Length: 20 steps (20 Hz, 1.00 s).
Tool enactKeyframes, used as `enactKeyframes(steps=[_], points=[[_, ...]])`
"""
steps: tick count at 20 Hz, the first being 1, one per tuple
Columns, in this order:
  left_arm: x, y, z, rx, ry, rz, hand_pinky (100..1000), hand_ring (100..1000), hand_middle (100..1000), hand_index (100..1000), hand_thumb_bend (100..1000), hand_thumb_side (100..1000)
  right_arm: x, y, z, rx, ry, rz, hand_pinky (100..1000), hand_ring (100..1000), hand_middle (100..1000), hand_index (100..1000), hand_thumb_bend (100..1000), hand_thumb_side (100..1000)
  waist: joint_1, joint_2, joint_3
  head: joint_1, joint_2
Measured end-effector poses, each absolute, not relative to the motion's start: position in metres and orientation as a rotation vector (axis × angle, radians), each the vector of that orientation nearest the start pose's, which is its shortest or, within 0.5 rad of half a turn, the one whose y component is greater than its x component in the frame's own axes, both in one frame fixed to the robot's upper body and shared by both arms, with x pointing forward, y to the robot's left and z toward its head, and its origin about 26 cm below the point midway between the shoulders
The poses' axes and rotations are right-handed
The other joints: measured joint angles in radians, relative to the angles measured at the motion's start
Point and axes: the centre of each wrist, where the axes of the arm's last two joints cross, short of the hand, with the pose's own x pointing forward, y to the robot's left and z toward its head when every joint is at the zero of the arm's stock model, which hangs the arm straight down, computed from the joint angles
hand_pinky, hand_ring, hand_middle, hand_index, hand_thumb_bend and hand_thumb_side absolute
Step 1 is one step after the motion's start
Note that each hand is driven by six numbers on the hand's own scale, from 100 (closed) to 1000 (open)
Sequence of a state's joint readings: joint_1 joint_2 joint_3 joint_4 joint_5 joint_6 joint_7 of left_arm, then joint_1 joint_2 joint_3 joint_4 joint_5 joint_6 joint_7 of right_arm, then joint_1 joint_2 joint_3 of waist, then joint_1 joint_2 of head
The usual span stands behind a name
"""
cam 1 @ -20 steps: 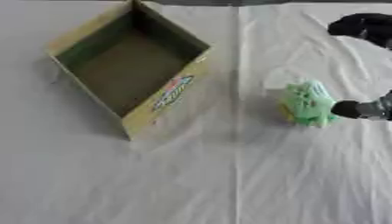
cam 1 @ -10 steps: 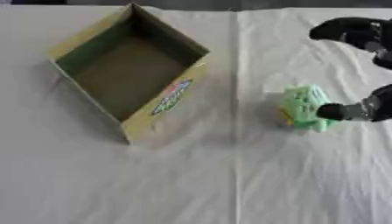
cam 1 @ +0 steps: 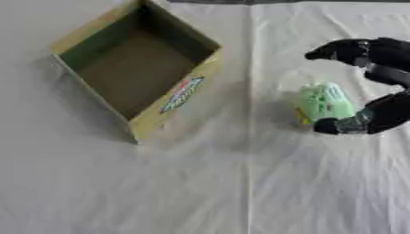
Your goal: Pick up objects on the table and place them in the box.
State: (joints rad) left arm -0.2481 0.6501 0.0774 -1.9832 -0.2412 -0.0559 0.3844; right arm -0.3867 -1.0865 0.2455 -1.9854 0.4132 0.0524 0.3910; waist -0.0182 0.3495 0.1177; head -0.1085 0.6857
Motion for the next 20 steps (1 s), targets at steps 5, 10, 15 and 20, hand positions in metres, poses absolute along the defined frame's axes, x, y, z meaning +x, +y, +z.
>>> enactKeyframes(steps=[5, 10, 15, 20], points=[[0.29, 0.326, 0.23, 0.937, -2.361, -0.351, 445, 681, 871, 1000, 363, 844, 0.291, -0.303, 0.26, -0.937, -1.416, 1.702, 916, 936, 866, 1000, 574, 656, 0.0, 0.0, 0.003, -0.002, 0.0], [0.29, 0.326, 0.23, 0.934, -2.36, -0.344, 446, 684, 869, 996, 279, 833, 0.291, -0.302, 0.255, -0.925, -1.335, 1.695, 917, 944, 871, 1000, 542, 589, 0.0, 0.001, 0.006, -0.01, -0.001], [0.29, 0.326, 0.229, 0.924, -2.362, -0.339, 444, 682, 866, 993, 237, 835, 0.291, -0.302, 0.253, -0.908, -1.285, 1.685, 916, 944, 871, 1000, 532, 571, 0.0, 0.002, 0.006, -0.015, -0.001], [0.291, 0.325, 0.228, 0.899, -2.365, -0.329, 437, 678, 860, 987, 215, 836, 0.29, -0.303, 0.251, -0.915, -1.236, 1.67, 913, 942, 873, 1000, 508, 581, 0.0, 0.007, 0.008, -0.021, -0.002]])
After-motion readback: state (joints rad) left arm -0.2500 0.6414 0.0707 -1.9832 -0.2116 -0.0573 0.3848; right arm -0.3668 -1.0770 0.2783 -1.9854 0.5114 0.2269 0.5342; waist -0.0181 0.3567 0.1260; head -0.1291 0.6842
